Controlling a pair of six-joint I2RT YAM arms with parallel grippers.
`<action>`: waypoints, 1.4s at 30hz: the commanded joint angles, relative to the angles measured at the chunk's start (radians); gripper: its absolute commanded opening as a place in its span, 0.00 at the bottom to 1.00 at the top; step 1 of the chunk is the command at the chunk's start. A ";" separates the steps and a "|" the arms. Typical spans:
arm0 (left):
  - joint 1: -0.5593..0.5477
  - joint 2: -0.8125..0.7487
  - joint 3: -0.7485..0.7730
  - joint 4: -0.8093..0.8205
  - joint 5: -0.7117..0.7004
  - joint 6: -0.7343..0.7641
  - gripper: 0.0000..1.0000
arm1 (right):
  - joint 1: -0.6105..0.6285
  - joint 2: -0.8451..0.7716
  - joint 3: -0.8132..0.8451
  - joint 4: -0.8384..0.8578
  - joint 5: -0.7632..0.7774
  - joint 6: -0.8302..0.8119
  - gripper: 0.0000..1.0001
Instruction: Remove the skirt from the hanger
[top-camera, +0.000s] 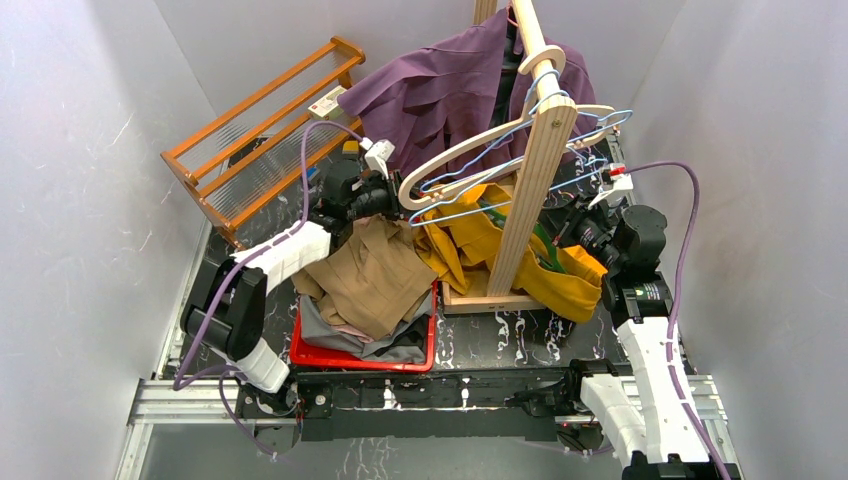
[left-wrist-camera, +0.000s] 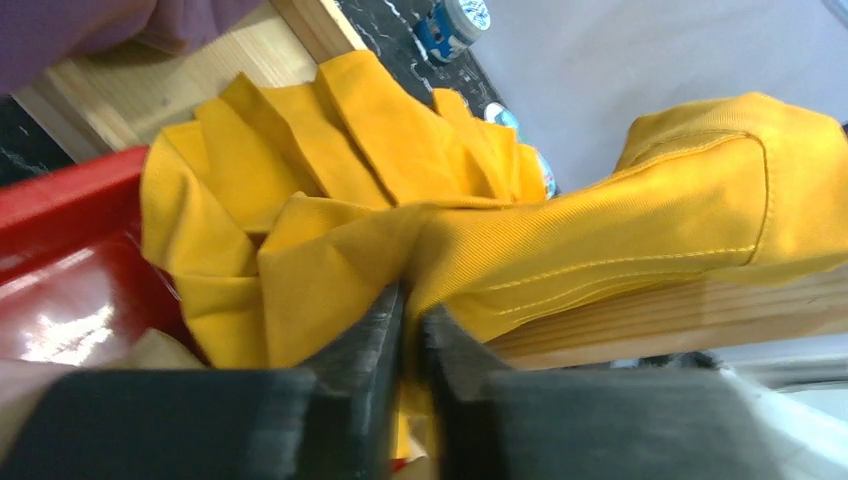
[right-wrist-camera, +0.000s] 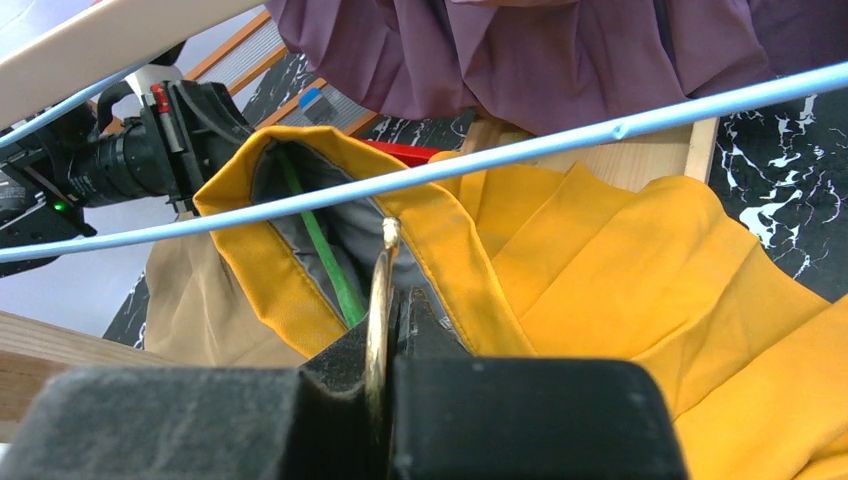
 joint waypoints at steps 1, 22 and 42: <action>0.009 -0.003 0.089 -0.112 -0.090 0.065 0.00 | 0.000 -0.022 0.040 0.080 -0.036 0.021 0.00; 0.049 0.010 -0.003 -0.306 -0.666 0.221 0.00 | 0.000 -0.286 -0.016 -0.011 0.497 0.010 0.00; -0.023 -0.248 0.020 -0.314 -0.401 0.217 0.98 | 0.001 -0.041 -0.070 0.209 0.115 -0.029 0.00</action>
